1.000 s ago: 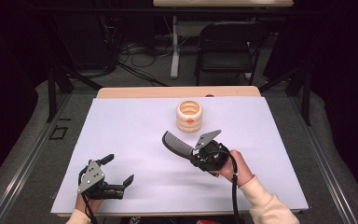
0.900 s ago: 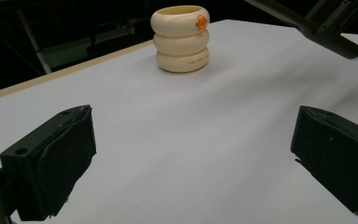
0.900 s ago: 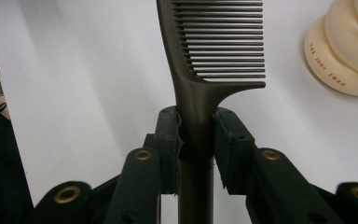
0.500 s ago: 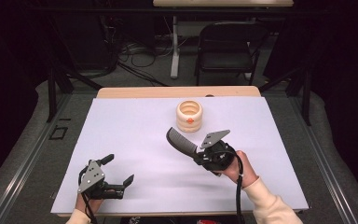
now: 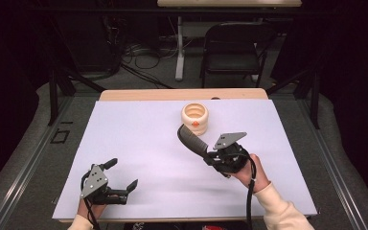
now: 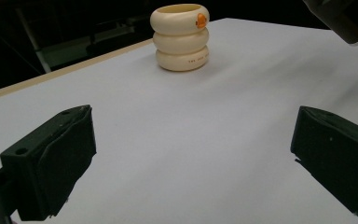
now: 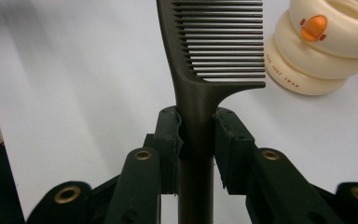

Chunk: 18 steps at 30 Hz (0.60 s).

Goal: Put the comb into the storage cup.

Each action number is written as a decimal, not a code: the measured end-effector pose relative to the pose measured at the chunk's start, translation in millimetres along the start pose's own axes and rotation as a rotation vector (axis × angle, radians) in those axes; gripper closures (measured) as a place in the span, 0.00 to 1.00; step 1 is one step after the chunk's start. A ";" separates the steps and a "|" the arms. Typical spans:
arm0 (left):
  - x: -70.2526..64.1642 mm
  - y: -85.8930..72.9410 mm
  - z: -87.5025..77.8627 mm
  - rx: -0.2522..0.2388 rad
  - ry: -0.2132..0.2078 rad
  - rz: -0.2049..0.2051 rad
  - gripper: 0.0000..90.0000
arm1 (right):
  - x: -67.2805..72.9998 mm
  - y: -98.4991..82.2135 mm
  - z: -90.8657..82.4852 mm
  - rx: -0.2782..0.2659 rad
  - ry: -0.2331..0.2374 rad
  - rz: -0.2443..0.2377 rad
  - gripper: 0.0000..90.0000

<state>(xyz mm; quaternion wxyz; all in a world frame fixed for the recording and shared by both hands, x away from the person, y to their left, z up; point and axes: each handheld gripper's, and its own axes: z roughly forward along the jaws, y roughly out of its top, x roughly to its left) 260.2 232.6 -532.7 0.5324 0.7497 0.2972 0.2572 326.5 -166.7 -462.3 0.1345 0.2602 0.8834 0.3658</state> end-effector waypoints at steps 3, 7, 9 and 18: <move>-0.2 0.0 0.0 0.001 -0.001 0.001 0.00 | -1.5 -0.1 -1.2 -0.015 -0.006 0.004 0.81; -0.6 0.1 -0.2 0.000 -0.002 0.004 0.00 | -2.9 0.2 -2.6 -0.020 -0.011 0.010 0.81; -0.4 0.1 -0.1 0.000 -0.002 0.003 0.00 | -3.9 0.3 -3.1 -0.027 -0.012 0.016 0.80; -0.6 0.1 0.1 0.001 0.000 0.001 0.00 | -9.9 -0.2 -6.4 -0.043 -0.026 0.024 0.80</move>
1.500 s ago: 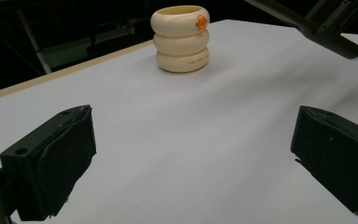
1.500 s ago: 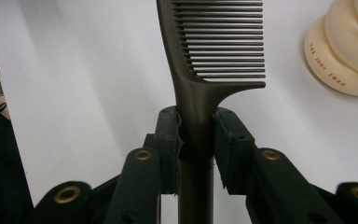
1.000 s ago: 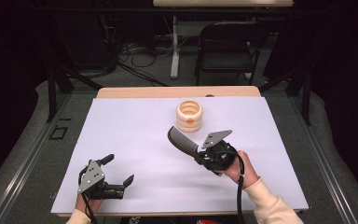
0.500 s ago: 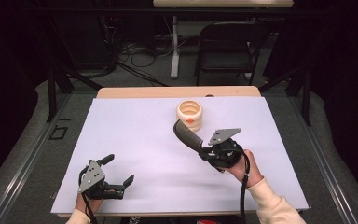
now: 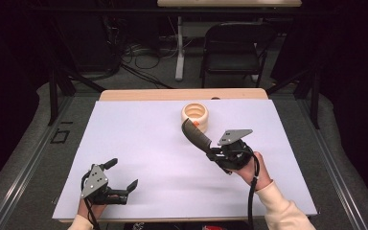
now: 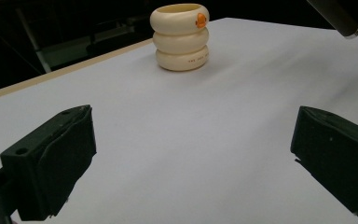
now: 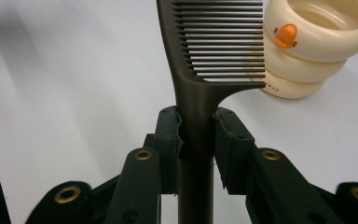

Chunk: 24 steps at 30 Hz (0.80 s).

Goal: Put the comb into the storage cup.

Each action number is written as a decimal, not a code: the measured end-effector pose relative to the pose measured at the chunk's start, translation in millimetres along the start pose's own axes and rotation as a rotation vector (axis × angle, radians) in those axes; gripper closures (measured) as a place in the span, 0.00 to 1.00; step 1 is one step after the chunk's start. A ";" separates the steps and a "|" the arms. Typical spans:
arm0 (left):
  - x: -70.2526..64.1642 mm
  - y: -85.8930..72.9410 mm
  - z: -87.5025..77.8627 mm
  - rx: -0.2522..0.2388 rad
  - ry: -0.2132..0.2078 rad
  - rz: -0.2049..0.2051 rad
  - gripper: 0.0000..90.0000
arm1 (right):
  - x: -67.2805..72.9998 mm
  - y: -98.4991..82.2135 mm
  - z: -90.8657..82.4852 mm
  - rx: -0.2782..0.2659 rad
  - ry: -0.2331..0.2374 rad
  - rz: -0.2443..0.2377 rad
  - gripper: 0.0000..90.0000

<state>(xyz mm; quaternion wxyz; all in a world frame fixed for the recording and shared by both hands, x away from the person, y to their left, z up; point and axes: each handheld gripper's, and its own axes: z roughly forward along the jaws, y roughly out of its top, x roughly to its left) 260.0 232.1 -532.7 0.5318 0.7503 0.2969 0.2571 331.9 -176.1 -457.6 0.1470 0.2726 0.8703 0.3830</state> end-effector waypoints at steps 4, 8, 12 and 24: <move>0.1 -0.1 0.2 0.002 0.000 -0.001 0.00 | -2.9 -0.2 -2.0 -0.010 -0.011 0.011 0.81; -0.2 0.0 0.3 0.003 0.000 0.000 0.00 | -5.0 -0.6 -3.6 -0.015 -0.017 0.021 0.81; -0.1 0.0 0.4 0.002 -0.001 0.000 0.00 | -7.0 -0.7 -4.4 -0.030 -0.024 0.027 0.81; -0.5 0.1 0.3 0.002 0.002 0.001 0.00 | -14.7 -2.2 -5.6 -0.046 -0.050 0.045 0.81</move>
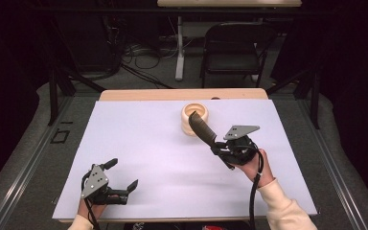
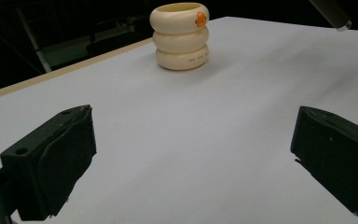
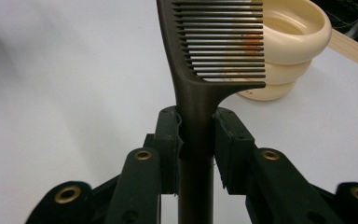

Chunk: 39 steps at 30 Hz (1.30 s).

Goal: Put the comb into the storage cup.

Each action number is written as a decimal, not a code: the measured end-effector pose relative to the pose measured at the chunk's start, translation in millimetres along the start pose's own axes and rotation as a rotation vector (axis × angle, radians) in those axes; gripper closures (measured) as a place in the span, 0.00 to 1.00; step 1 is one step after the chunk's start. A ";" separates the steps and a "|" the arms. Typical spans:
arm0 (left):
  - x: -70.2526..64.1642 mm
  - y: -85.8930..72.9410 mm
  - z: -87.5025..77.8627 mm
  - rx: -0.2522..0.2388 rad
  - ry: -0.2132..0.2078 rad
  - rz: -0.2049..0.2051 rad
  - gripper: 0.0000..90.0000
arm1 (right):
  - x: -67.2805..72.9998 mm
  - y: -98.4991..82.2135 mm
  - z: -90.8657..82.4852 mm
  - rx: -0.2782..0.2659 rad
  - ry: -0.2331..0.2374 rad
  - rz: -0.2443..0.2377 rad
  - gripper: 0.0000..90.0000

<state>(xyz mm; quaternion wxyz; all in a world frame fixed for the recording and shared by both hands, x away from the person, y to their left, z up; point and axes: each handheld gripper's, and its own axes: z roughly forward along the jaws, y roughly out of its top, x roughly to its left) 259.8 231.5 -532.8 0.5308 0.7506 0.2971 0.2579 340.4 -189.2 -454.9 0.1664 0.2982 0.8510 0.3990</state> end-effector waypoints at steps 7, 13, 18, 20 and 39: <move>-0.3 -0.1 0.6 0.005 -0.003 0.005 0.00 | -3.0 -0.2 -0.6 -0.018 -0.026 0.014 0.81; -0.4 0.0 0.2 0.005 0.000 0.005 0.00 | -4.5 0.2 -0.1 -0.025 -0.038 0.015 0.80; -0.3 0.0 0.3 0.007 0.001 0.008 0.00 | -5.3 1.2 -1.2 -0.040 -0.046 0.018 0.80; -0.3 -0.2 0.5 0.007 0.000 0.003 0.00 | -5.8 1.4 -0.9 -0.044 -0.049 0.019 0.80; -0.6 -0.3 0.5 0.015 0.000 0.012 0.00 | -14.0 10.3 0.8 -0.070 -0.065 0.038 0.81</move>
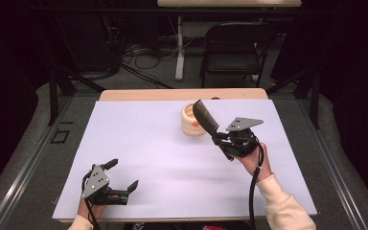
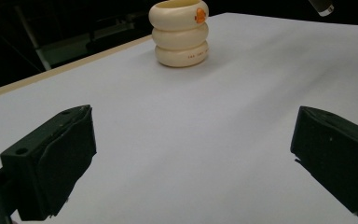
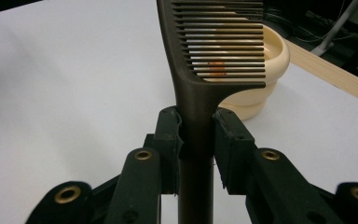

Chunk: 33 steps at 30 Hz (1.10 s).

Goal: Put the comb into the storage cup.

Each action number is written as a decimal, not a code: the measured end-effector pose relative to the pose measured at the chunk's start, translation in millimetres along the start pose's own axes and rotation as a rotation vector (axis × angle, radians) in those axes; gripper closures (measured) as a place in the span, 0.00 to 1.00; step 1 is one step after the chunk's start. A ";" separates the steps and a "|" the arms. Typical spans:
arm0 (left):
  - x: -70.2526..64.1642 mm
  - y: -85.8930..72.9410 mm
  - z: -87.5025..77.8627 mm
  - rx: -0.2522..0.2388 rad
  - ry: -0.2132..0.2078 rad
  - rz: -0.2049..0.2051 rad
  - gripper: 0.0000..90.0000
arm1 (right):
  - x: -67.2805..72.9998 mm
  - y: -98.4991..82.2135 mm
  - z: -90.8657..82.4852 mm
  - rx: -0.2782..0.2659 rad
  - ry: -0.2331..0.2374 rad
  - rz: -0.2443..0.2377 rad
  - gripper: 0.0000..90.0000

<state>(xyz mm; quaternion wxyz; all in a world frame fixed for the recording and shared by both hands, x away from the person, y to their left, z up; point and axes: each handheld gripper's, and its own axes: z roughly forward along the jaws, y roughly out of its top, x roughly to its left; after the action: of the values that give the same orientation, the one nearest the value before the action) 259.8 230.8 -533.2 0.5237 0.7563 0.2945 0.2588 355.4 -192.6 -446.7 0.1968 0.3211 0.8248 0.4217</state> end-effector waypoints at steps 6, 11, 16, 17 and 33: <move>-0.4 0.0 -0.1 0.000 0.001 -0.001 0.00 | -0.8 6.8 2.2 -0.009 0.000 -0.006 0.81; -0.3 -0.1 0.0 0.002 0.001 -0.001 0.00 | -2.2 11.0 5.6 -0.006 0.003 -0.007 0.81; -0.4 -0.2 0.3 0.003 -0.001 -0.003 0.00 | -3.6 12.7 9.5 -0.004 0.009 -0.004 0.81; -0.2 -0.1 0.4 0.003 -0.002 0.000 0.00 | -4.0 13.1 10.1 -0.007 0.009 -0.002 0.80; -0.6 0.0 0.4 0.004 0.001 -0.001 0.00 | -10.5 20.5 17.4 -0.019 0.016 0.024 0.80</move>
<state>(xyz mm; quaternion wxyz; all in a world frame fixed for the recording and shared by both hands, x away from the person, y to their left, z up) 259.6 230.2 -533.4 0.5222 0.7571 0.2955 0.2585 380.8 -180.9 -439.1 0.1878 0.3258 0.8184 0.4345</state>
